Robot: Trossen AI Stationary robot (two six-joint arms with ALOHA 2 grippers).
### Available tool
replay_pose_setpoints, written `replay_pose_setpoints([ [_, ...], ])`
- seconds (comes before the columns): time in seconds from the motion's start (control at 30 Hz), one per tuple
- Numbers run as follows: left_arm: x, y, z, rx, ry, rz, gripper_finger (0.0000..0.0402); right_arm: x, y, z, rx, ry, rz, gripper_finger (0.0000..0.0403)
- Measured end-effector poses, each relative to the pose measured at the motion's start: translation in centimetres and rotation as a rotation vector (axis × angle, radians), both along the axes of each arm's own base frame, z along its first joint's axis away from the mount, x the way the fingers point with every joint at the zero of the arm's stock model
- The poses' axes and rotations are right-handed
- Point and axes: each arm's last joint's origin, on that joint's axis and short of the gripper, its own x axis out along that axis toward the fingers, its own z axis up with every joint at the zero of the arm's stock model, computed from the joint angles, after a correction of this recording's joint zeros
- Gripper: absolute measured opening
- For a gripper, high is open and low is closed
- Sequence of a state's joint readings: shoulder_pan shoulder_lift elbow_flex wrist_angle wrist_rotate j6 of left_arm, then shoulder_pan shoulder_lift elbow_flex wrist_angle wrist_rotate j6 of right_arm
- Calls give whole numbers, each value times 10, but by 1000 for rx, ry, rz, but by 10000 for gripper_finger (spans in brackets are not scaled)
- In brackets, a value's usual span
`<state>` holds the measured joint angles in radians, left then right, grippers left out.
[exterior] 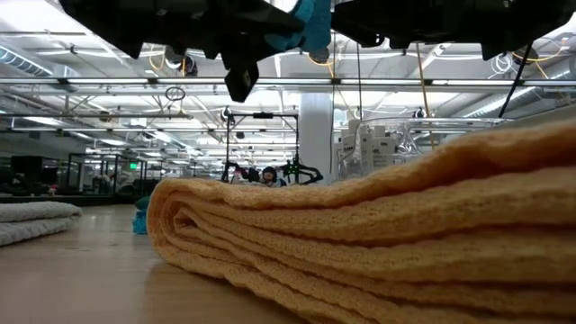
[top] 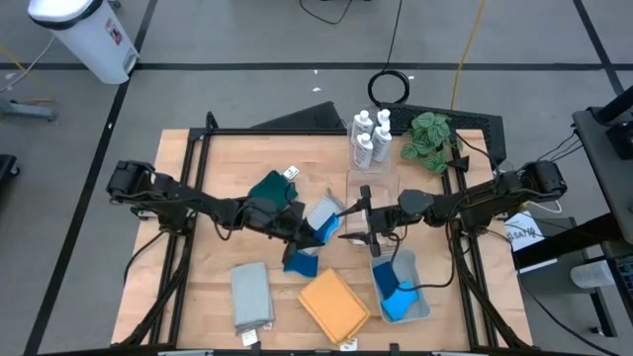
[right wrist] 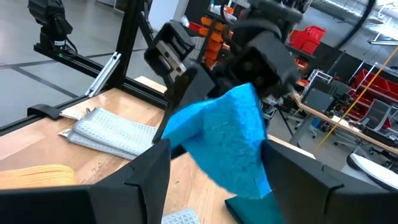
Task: Pick & Place Kitchen Items
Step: Put the blue sponge into the gray bin
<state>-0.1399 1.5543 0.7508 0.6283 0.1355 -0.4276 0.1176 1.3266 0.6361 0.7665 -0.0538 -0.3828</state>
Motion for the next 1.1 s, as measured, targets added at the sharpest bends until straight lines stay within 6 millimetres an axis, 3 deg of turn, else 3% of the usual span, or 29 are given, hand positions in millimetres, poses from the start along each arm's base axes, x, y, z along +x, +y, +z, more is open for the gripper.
replay_pose_setpoints([
  [0.33,29,-8,-2,-48,57,-162,67,0,-1,-2,-1,20,-2,224],
  [0.57,30,-4,-2,-53,78,-157,67,0,1,-4,1,37,91,215],
  [1.1,29,-8,-5,26,74,-174,67,-1,2,-6,6,68,128,65],
])
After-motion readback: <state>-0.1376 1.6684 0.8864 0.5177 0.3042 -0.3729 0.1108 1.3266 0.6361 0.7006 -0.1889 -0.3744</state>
